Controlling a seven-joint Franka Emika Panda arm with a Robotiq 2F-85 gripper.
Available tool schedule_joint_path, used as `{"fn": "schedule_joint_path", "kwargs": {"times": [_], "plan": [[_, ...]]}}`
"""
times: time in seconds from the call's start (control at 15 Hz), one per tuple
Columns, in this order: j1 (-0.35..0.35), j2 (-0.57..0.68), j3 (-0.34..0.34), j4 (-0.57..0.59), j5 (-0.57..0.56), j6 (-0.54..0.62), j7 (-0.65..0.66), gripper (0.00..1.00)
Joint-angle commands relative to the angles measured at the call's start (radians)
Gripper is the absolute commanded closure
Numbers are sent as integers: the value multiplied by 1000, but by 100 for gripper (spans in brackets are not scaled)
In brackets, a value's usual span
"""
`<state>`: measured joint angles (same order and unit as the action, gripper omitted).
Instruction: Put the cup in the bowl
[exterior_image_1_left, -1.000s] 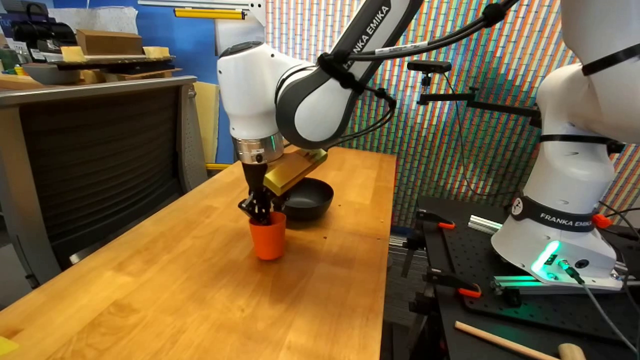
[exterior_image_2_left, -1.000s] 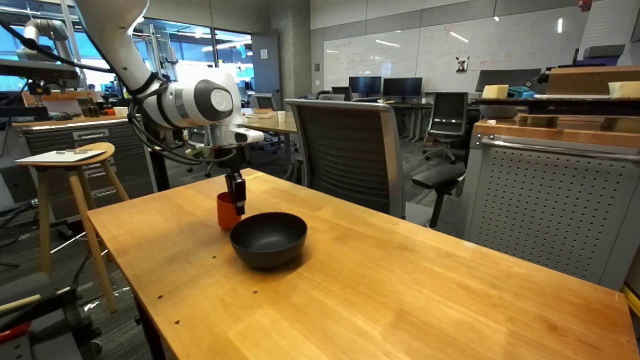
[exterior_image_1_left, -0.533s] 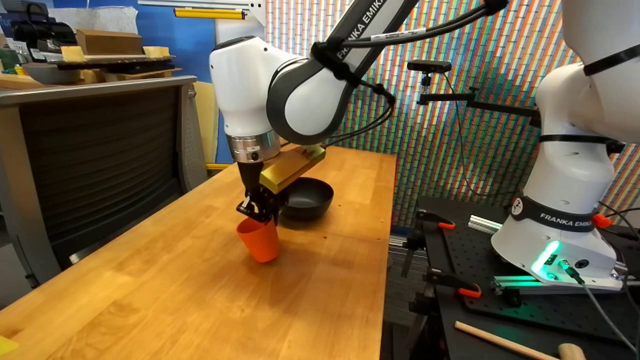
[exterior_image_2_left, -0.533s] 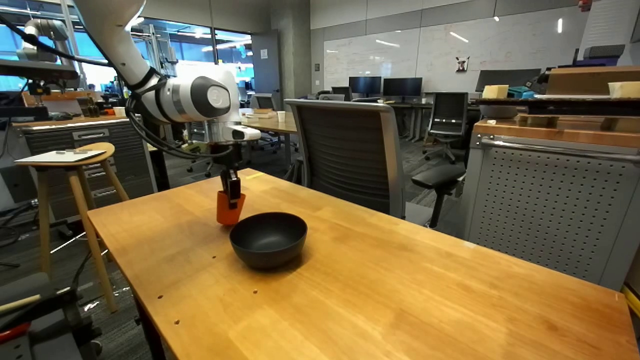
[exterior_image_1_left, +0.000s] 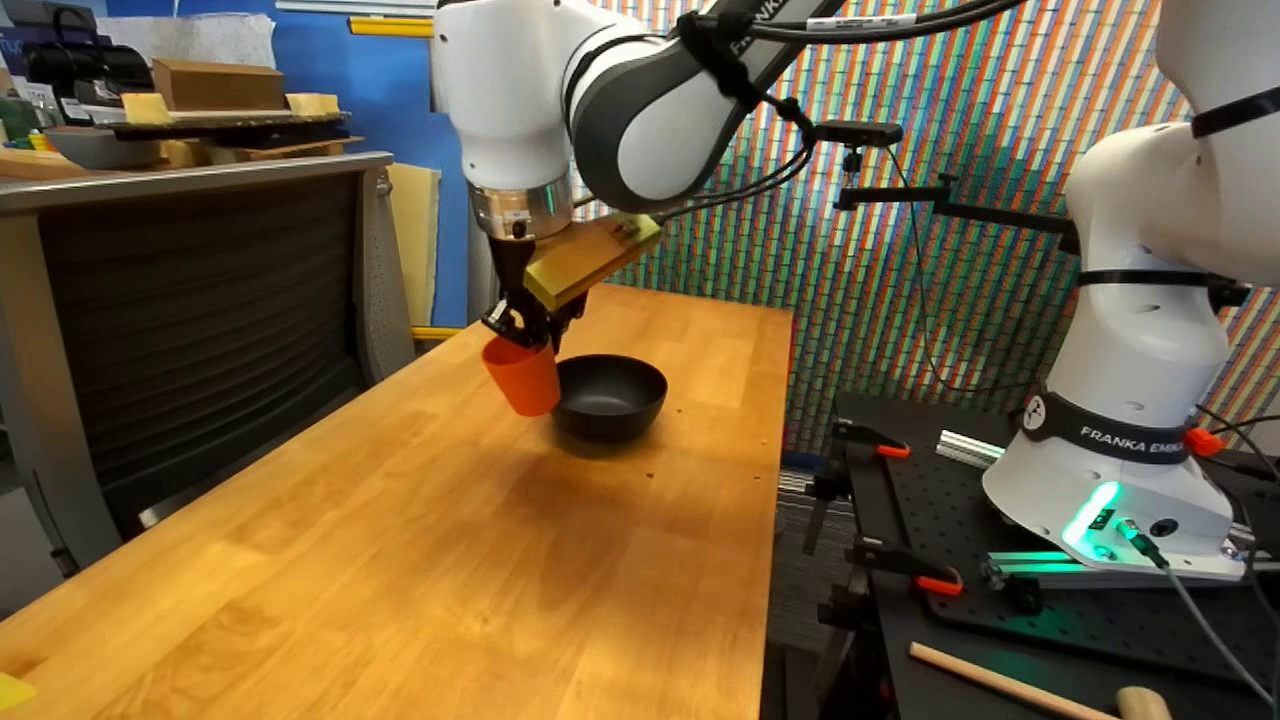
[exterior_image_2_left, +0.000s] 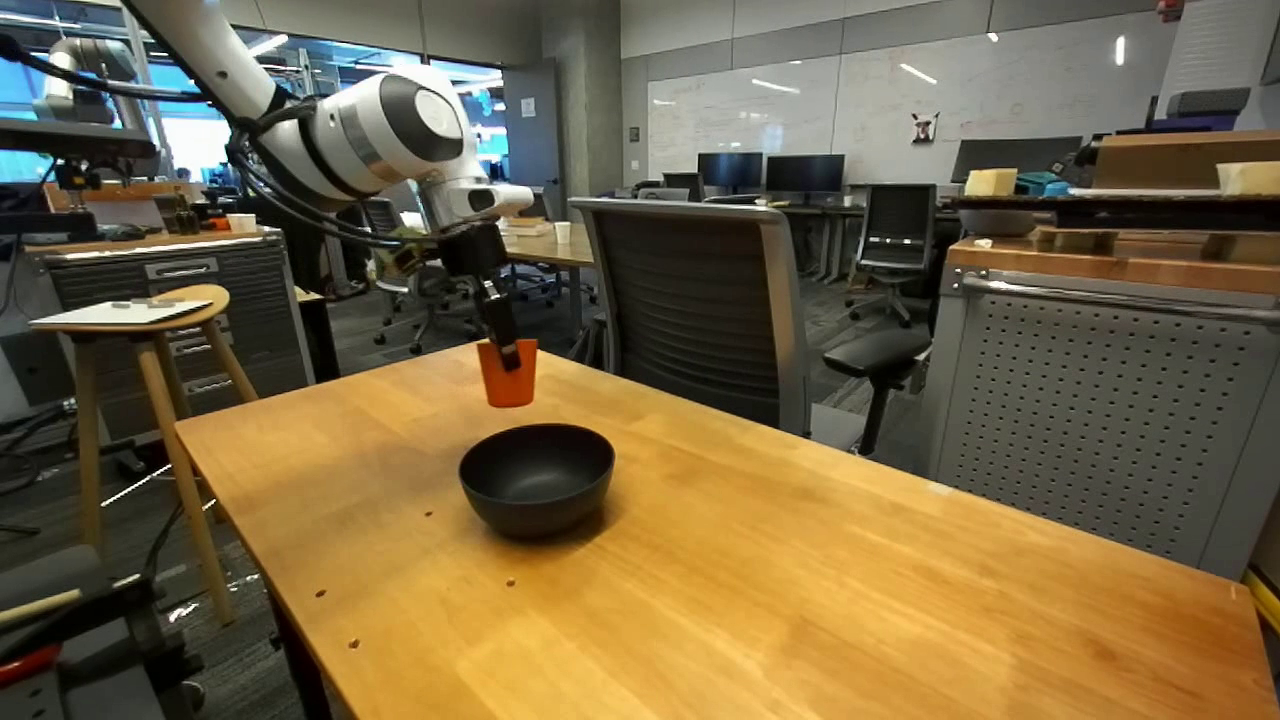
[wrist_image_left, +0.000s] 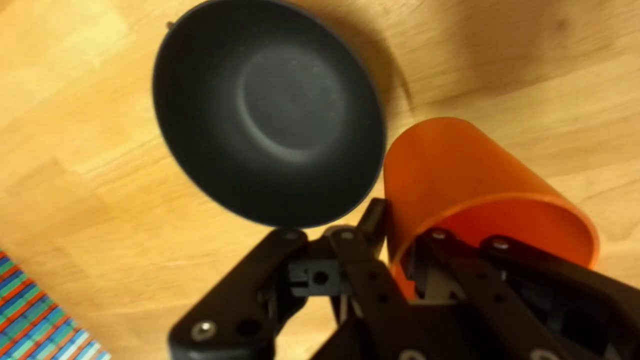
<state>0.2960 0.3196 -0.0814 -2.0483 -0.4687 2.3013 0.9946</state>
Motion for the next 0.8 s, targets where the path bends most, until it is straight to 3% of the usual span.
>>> {"fn": "schedule_joint_path", "kwargs": {"times": [0.0,0.2,0.33,0.73], "plan": [[8,-91,-39,-74,-194,-47,214,98],[-19,-97,-24,-96,-330,-127,393,98],[-66,-69,12,-106,-242,-158,374,98],[-168,16,39,-131,-39,74,248,98]]}}
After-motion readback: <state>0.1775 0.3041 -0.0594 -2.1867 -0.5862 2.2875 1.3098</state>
